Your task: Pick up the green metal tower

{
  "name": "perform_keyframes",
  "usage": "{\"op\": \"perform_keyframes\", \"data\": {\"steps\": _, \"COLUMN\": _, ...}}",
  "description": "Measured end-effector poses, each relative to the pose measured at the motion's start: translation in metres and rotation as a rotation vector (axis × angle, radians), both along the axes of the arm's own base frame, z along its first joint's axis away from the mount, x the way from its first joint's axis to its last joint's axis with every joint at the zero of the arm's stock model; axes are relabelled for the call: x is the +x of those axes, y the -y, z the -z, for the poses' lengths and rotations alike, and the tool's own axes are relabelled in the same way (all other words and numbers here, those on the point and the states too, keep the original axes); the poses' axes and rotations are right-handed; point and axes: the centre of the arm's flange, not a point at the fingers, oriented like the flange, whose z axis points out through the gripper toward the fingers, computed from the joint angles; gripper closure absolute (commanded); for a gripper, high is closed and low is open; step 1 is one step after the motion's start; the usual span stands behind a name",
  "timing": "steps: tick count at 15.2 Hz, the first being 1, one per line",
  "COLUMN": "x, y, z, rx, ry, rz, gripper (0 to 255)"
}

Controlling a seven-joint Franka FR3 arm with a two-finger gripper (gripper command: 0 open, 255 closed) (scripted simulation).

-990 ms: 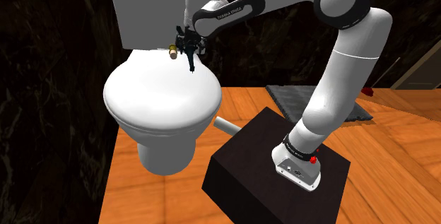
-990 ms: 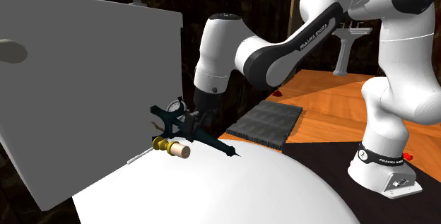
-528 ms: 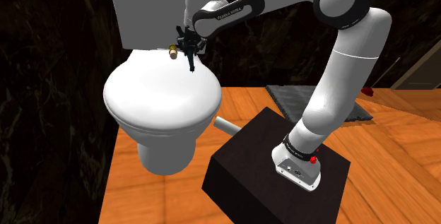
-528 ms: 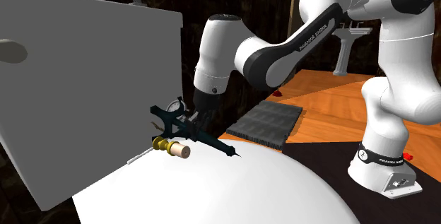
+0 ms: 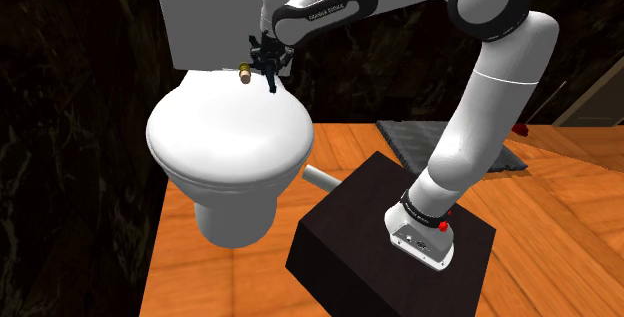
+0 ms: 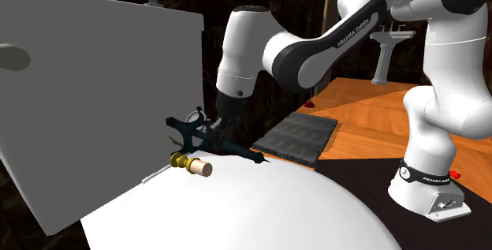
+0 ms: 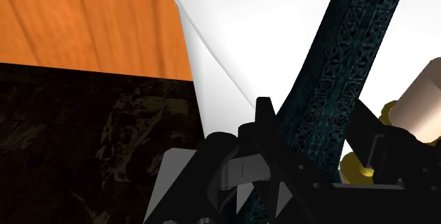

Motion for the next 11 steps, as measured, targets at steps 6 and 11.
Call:
{"op": "perform_keyframes", "data": {"steps": 6, "x": 0.000, "y": -0.004, "z": -0.031, "rx": 0.002, "ry": -0.005, "rz": -0.007, "gripper": 255}}
{"op": "perform_keyframes", "data": {"steps": 11, "x": 0.000, "y": -0.004, "z": -0.057, "rx": 0.002, "ry": 0.000, "rz": -0.005, "gripper": 255}}
